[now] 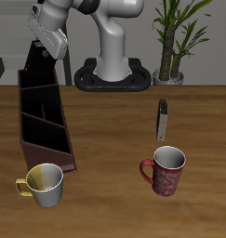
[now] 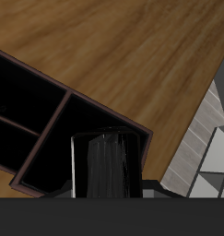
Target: Place the black book into the right desk caddy's right compartment
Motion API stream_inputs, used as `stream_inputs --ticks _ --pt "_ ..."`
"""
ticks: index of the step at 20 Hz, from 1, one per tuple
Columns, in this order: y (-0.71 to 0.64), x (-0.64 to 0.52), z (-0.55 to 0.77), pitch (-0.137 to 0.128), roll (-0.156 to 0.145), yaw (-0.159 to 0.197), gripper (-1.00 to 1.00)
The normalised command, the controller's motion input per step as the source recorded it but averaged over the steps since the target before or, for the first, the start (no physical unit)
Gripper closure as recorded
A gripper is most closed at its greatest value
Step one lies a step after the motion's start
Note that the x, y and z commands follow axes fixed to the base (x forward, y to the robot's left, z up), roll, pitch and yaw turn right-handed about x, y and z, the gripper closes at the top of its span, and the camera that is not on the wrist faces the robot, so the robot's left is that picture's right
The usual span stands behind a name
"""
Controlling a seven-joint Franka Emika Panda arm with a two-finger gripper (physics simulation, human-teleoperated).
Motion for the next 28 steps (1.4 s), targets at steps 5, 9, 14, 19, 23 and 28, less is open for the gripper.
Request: stream_inputs --ticks 5,9,14,19,23,28 --pt "0.06 0.09 -0.28 0.068 0.03 0.012 1.0" --pt "0.21 0.18 -0.45 0.078 0.044 0.058 1.0" --pt "0.04 0.22 -0.38 0.08 0.048 0.033 -1.0" --pt "-0.07 0.17 -0.2 0.047 -0.004 -0.006 -1.0" --pt "-0.02 0.08 -0.05 0.028 -0.016 -0.007 -1.0" --pt "-0.08 0.03 0.07 -0.012 -0.029 -0.012 -1.0"
